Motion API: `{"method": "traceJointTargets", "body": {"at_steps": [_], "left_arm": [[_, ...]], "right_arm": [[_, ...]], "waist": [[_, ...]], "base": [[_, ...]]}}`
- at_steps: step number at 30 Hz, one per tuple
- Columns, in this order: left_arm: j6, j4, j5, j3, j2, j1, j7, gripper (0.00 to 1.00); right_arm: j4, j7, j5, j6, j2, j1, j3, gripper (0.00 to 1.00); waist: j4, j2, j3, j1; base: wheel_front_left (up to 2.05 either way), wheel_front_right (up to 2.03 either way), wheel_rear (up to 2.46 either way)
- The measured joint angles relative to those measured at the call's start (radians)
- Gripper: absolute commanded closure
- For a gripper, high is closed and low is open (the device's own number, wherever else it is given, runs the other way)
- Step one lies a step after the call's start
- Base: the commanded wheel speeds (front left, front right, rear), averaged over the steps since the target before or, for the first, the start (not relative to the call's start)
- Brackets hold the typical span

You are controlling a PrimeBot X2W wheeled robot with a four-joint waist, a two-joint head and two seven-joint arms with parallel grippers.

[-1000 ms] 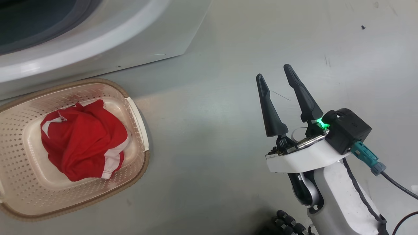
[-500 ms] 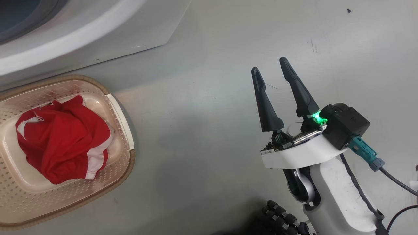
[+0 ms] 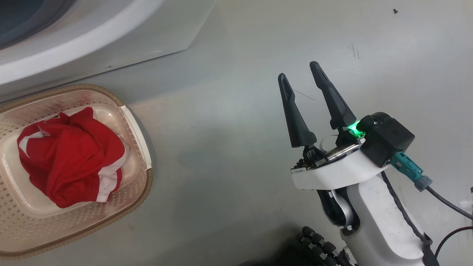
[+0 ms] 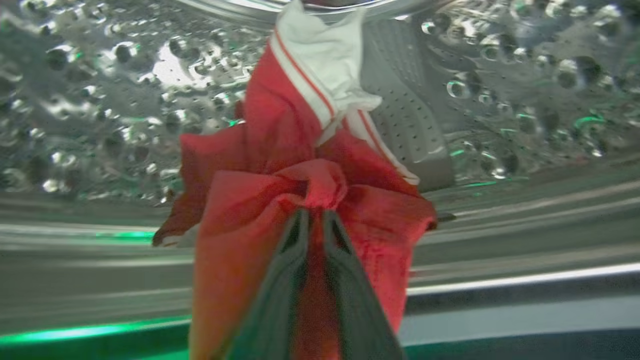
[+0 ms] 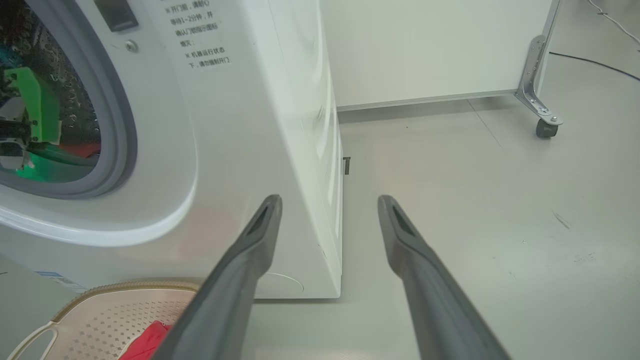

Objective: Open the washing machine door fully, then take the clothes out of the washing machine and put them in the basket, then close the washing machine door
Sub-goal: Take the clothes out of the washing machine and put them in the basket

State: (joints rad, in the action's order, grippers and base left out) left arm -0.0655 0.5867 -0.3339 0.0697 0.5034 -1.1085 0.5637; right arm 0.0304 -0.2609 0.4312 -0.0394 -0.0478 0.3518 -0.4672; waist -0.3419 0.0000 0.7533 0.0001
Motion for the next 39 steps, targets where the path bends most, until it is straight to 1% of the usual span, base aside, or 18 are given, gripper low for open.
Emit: {"method": "traceJointTargets", "body": {"at_steps": [9, 13, 17, 27, 39], "left_arm": [[0.004, 0.007, 0.002, 0.014, -0.001, -0.031, 0.015, 1.00], [0.003, -0.005, 0.008, 0.025, -0.006, -0.045, -0.015, 1.00], [0.003, -0.011, 0.010, 0.030, -0.035, -0.045, -0.058, 1.00], [0.009, -0.025, 0.009, 0.032, -0.119, -0.030, -0.220, 1.00], [0.036, -0.049, 0.009, 0.044, -0.225, 0.111, -0.450, 1.00]], "right_arm": [[-0.004, 0.000, 0.000, -0.007, 0.000, 0.014, 0.000, 0.00], [-0.005, 0.000, 0.000, -0.007, 0.000, 0.021, 0.000, 0.00], [-0.010, 0.000, 0.000, -0.007, 0.000, 0.026, 0.006, 0.00], [-0.030, 0.000, -0.018, -0.007, -0.001, 0.027, 0.023, 0.00], [-0.072, 0.000, -0.076, -0.006, -0.002, 0.020, 0.069, 0.00]], "waist": [[0.003, 0.0000, -0.002, 0.0000], [0.005, 0.0000, -0.004, 0.0000], [0.011, 0.0000, -0.010, 0.0000], [0.036, 0.0000, -0.041, 0.0000], [0.085, 0.0000, -0.112, 0.0000]], "base": [[0.00, 0.00, 0.00], [0.00, 0.00, 0.00], [0.00, 0.00, 0.00], [0.00, 0.00, 0.00], [0.00, 0.00, 0.00]]}}
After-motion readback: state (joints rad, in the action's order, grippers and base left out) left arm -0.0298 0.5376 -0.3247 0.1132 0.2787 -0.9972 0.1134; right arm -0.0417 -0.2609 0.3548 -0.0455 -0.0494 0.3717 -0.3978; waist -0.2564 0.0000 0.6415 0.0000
